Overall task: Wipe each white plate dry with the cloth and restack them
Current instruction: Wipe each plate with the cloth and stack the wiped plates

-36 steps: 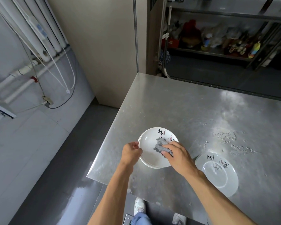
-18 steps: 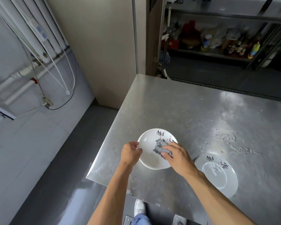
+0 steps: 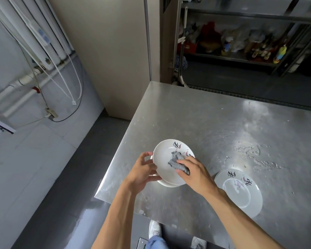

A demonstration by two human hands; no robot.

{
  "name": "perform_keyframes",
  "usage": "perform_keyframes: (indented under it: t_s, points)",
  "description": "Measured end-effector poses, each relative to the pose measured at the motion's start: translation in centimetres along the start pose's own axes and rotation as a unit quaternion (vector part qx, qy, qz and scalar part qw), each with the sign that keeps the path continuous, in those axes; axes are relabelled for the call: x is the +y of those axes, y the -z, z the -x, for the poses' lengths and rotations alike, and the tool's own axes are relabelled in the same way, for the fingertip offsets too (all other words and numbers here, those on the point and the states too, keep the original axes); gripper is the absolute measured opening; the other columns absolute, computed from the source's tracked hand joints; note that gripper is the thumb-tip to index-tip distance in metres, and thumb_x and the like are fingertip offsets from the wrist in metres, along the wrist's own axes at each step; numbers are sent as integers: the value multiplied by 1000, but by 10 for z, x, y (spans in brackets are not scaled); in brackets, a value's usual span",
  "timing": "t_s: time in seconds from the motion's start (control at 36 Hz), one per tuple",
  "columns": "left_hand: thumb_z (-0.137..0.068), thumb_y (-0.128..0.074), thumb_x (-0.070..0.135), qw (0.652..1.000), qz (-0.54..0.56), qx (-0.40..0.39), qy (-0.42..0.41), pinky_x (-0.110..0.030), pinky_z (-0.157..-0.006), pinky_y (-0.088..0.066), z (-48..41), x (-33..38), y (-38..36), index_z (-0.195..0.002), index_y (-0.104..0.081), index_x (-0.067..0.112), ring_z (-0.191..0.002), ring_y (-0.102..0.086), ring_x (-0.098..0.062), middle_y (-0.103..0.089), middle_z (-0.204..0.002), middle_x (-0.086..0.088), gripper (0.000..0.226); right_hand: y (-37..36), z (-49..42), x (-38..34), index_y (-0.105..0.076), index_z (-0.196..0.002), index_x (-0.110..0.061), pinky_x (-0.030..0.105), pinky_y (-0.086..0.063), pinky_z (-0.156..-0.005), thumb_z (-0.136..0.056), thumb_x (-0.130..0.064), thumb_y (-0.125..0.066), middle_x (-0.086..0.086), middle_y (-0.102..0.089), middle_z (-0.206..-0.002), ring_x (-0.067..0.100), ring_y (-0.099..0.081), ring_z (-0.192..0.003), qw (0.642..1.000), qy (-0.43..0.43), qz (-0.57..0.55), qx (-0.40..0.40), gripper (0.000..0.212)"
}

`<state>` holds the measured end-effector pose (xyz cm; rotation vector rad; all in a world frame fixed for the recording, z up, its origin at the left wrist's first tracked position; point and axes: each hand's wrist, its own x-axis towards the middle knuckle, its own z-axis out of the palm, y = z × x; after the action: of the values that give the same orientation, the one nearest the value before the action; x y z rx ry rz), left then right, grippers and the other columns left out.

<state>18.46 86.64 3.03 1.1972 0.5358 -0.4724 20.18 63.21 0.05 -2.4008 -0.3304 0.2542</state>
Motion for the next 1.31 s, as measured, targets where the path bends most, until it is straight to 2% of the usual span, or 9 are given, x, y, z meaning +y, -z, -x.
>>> perform_keyframes:
  t_s: [0.14, 0.25, 0.36, 0.47, 0.69, 0.81, 0.97, 1.19, 1.31]
  points:
    - [-95, -54, -13, 1000, -11, 16, -3, -52, -82, -64, 2, -4, -1, -125, -47, 13, -82, -69, -31, -67, -115, -18, 40, 2, 3, -1, -60, -134, -34, 31, -45, -104, -90, -57, -51, -23, -50, -124, 8, -47, -129, 998, 14, 36, -40, 50]
    - [-95, -53, -14, 999, -13, 31, -20, -47, -77, -65, 8, -6, -5, -128, -49, 12, -86, -68, -32, -67, -112, -17, 42, 3, 5, -3, -68, -128, -29, 57, -19, -120, -91, -49, -54, -11, -62, -116, 18, -50, -123, 985, 81, 154, 16, 44]
    - [-96, -51, -12, 998, -15, 36, -39, -41, -71, -63, 14, -7, -9, -130, -51, 15, -82, -68, -29, -68, -112, -17, 43, 6, 4, -8, -72, -121, -24, 45, -46, -96, -88, -29, -71, -1, -64, -110, 28, -59, -111, 967, 144, 205, 54, 34]
    - [-96, -50, -12, 998, -13, 23, -58, -38, -70, -62, 24, -6, -9, -129, -54, 18, -81, -70, -26, -72, -111, -15, 45, 12, -1, -20, -70, -119, -20, 42, -54, -79, -84, -18, -76, 2, -60, -115, 27, -64, -96, 966, 143, 193, 92, 36]
    - [-94, -54, -6, 994, -1, -3, -108, -37, -71, -61, 47, 5, -14, -128, -58, 25, -87, -69, -30, -71, -120, -18, 47, 30, -21, -60, -74, -107, -20, 43, -48, -81, -85, -23, -77, -1, -65, -107, 29, -62, -96, 946, 178, 199, 183, 23]
    - [-85, -60, 5, 990, 21, 21, -138, -41, -75, -63, 53, 8, -23, -123, -62, 32, -91, -71, -31, -75, -119, -13, 47, 33, -21, -84, -71, -116, -18, 43, -51, -86, -87, -30, -74, 2, -61, -116, 28, -60, -99, 958, 214, 152, 115, 31]
    - [-99, -53, -5, 980, 67, 71, -171, -38, -72, -63, 56, 11, -22, -126, -61, 28, -97, -77, -37, -77, -117, -11, 43, 41, -14, -94, -72, -114, -22, 35, -53, -84, -90, -28, -69, -5, -57, -113, 18, -58, -101, 957, 269, 107, 1, 25]
    - [-102, -53, -2, 973, 75, 126, -176, -40, -72, -64, 59, 9, -13, -127, -64, 33, -94, -77, -34, -78, -111, -11, 44, 61, -18, -84, -77, -92, -25, 37, -47, -74, -71, -23, -78, -6, -65, -93, 23, -63, -85, 952, 238, 185, 60, 22]
    - [-102, -51, -3, 974, 52, 119, -184, -50, -79, -65, 63, 10, -9, -123, -67, 40, -92, -76, -33, -78, -112, -9, 50, 68, -21, -85, -69, -119, -23, 35, -50, -70, -74, -17, -78, 0, -62, -93, 25, -61, -84, 960, 167, 201, 101, 46]
